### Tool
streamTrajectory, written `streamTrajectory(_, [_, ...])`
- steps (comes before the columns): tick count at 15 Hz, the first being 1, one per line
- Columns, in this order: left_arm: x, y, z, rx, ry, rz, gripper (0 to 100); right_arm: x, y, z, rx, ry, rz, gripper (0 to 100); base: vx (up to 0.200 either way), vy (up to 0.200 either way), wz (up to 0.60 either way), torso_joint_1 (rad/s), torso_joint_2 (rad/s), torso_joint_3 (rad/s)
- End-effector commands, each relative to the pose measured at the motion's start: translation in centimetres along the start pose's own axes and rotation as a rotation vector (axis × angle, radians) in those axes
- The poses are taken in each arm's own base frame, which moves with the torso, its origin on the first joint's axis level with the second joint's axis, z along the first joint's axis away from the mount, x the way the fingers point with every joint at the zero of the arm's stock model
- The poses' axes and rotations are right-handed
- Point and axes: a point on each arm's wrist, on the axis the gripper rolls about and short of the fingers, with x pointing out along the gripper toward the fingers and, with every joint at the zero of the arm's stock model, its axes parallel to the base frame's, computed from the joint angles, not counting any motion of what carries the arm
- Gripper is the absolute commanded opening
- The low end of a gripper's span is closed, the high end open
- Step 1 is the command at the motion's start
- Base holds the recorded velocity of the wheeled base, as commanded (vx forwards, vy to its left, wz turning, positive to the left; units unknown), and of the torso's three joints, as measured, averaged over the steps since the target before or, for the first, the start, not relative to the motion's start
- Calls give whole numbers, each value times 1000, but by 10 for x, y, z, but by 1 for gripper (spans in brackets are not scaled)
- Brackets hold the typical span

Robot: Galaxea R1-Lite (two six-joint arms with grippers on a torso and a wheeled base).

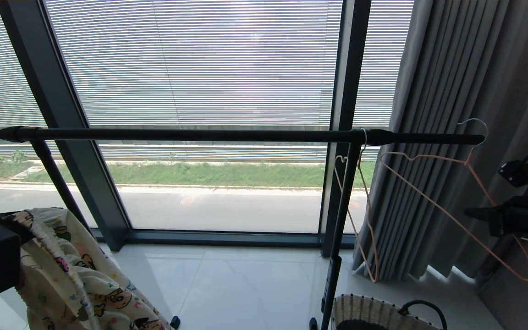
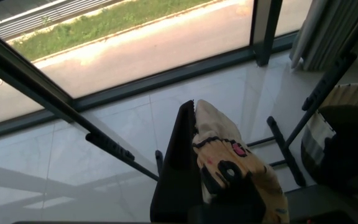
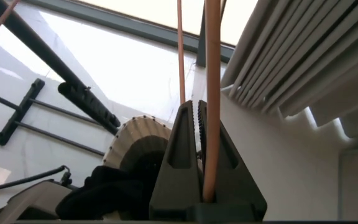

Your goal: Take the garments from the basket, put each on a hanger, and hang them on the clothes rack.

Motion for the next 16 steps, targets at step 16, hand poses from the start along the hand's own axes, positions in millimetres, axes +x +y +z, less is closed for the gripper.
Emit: streamTrajectory(16, [11, 3, 0, 2, 51, 62, 0, -108, 78, -44, 34, 45, -369, 0, -38, 0, 0, 2, 1, 0])
